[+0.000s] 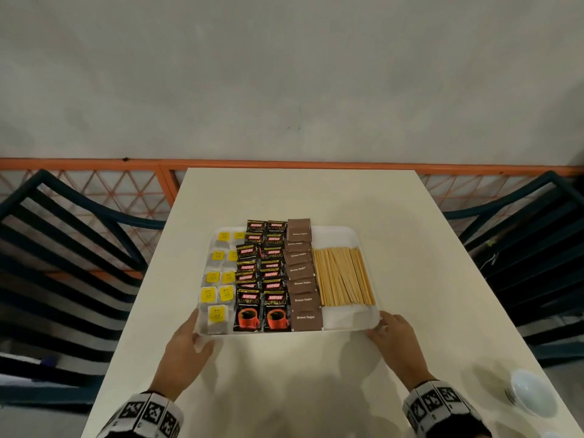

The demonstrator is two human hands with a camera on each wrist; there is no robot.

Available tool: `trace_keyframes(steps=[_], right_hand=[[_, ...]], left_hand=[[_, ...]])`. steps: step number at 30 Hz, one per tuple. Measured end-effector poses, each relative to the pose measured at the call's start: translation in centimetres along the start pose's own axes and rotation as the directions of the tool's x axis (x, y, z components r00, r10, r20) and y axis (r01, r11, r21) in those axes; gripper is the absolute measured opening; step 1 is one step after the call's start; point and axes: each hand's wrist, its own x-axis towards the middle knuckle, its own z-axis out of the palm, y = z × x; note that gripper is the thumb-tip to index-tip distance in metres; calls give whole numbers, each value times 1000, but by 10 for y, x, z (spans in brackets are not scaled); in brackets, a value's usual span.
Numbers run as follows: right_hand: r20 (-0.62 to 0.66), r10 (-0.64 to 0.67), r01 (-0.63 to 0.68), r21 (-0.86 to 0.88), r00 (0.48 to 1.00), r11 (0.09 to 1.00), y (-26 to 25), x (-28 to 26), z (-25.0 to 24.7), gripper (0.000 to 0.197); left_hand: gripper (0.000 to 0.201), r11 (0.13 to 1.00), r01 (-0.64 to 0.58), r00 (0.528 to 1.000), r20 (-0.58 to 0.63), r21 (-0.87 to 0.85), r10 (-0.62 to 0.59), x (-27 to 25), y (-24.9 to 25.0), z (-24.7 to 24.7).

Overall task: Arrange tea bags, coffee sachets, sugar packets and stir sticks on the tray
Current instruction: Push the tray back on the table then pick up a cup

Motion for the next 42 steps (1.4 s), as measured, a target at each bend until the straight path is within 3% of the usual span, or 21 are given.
trace_keyframes(steps=[2, 5, 9, 12, 17, 24, 31, 34, 38, 42], right_hand=[[-20, -49, 48, -60, 999, 997, -4, 16, 4, 23], [-51, -134, 126, -137, 990, 982, -11, 39, 11, 18], [-34, -200, 189, -194, 979, 963, -19, 68, 18, 13], [-45, -148, 142, -118, 988, 983, -21, 87, 22, 23], [17, -154, 155, -151, 988, 976, -23, 122, 32, 28], [-6, -139, 137, -151, 990, 979, -30, 148, 37, 33], [-20, -127, 124, -113, 992, 986, -36, 152, 38, 32], [-2, -118, 117, -116, 993, 986, -39, 151, 35, 34], [15, -96, 97, -112, 995, 989, -47, 137, 26, 32], [10, -49, 50, -55, 999, 997, -55, 98, 12, 35]], left_hand=[[53, 997, -19, 1000, -3, -74, 19, 11, 8, -3], [66, 999, 49, 999, -9, -8, -49, 30, 20, -7], [49, 996, -53, 999, -1, -70, 53, 64, 9, -15], [53, 993, -45, 999, -4, -110, 44, 84, 11, -19], [34, 994, -67, 997, -35, -89, 64, 110, 15, -23], [43, 997, -24, 999, -39, -74, 21, 126, 31, -29], [43, 998, -2, 999, -44, -58, -1, 128, 44, -29], [30, 999, 47, 998, -38, -3, -48, 129, 44, -30], [51, 983, 133, 989, -86, 127, -122, 125, 31, -28], [47, 976, 71, 995, -88, 207, -53, 102, 33, -14]])
